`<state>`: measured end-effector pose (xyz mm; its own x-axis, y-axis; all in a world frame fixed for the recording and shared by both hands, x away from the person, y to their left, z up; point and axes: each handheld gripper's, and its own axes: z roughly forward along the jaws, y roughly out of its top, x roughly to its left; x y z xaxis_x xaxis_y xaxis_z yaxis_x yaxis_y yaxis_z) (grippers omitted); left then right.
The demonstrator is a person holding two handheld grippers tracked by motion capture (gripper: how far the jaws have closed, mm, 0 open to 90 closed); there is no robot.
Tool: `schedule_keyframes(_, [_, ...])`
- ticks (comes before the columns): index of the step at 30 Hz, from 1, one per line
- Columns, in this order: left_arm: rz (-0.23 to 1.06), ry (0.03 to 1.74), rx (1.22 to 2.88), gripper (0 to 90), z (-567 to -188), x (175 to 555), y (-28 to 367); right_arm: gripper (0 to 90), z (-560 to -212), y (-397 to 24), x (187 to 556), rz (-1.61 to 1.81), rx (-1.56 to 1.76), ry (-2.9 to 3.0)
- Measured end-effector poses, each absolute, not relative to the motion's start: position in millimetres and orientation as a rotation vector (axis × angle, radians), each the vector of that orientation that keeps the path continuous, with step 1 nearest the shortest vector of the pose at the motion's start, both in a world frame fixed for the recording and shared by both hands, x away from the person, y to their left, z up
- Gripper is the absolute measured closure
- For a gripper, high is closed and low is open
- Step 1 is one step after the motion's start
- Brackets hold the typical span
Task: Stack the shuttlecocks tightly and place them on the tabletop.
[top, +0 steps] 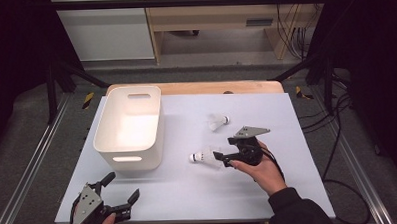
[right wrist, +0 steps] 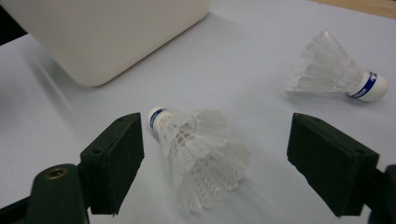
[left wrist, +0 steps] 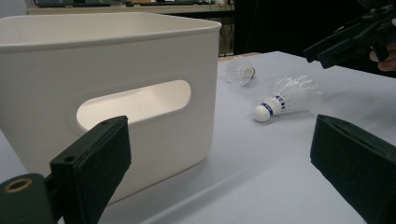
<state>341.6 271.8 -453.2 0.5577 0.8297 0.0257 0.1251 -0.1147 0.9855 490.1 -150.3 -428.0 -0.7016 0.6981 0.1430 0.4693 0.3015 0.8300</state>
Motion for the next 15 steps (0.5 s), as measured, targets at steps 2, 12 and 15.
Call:
schedule_keyframes(2, [0.738,0.83,1.588,5.1,-453,342,273,15.4,-424,-146,496,1.329,1.08,2.315])
schedule_keyframes(12, [0.746,0.848,1.552,5.0,-451,343,282,12.0,-416,-127,527,1.184,1.13,2.275])
schedule_keyframes(15, [0.75,0.852,1.547,5.0,-451,344,283,11.7,-416,-122,536,1.161,1.151,2.266])
